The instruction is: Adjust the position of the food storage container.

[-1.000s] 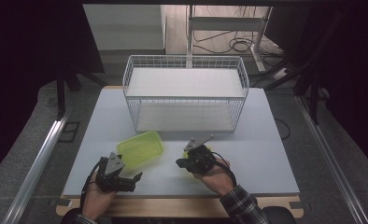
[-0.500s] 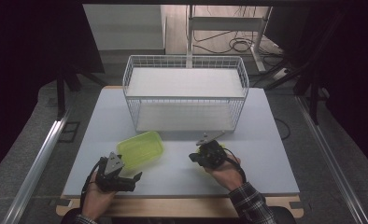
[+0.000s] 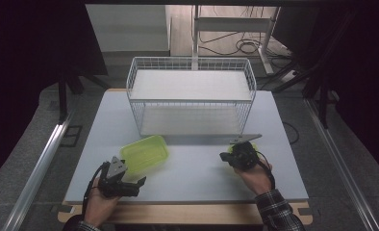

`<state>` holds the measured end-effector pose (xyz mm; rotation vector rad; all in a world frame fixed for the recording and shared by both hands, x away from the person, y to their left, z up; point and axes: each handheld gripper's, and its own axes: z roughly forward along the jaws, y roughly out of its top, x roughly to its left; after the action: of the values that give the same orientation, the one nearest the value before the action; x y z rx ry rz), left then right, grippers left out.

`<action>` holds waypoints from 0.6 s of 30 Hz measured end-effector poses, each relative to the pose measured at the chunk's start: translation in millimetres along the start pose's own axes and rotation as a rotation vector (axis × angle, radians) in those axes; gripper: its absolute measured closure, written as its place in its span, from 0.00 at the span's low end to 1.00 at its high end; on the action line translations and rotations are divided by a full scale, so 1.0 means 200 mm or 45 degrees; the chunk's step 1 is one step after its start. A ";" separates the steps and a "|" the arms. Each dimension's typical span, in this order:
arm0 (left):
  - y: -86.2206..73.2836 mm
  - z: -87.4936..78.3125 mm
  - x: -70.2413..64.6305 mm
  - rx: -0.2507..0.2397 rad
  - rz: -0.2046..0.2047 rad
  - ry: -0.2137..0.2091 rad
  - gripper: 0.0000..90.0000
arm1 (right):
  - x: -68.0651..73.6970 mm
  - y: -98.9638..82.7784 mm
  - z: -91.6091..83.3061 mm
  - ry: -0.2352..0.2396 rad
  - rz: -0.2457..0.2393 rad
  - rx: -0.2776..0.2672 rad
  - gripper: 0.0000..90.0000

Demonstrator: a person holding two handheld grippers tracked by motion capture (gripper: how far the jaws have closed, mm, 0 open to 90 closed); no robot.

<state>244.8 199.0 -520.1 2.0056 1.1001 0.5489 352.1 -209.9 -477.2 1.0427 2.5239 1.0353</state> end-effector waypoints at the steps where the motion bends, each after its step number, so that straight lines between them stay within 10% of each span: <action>1: 0.00 0.00 0.00 0.002 -0.008 -0.003 0.03 | -0.02 -0.01 -0.01 -0.012 0.008 -0.004 0.98; 13: 0.01 -0.01 0.00 0.027 -0.029 -0.002 0.04 | -0.21 -0.09 -0.10 -0.156 0.137 -0.033 0.97; 18: 0.03 -0.04 0.03 0.012 -0.054 -0.012 0.05 | -0.19 -0.09 -0.09 -0.154 0.128 -0.035 0.96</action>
<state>245.1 205.7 -511.0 1.9865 1.1383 0.5127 360.8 -254.6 -478.4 1.1975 2.3770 0.9973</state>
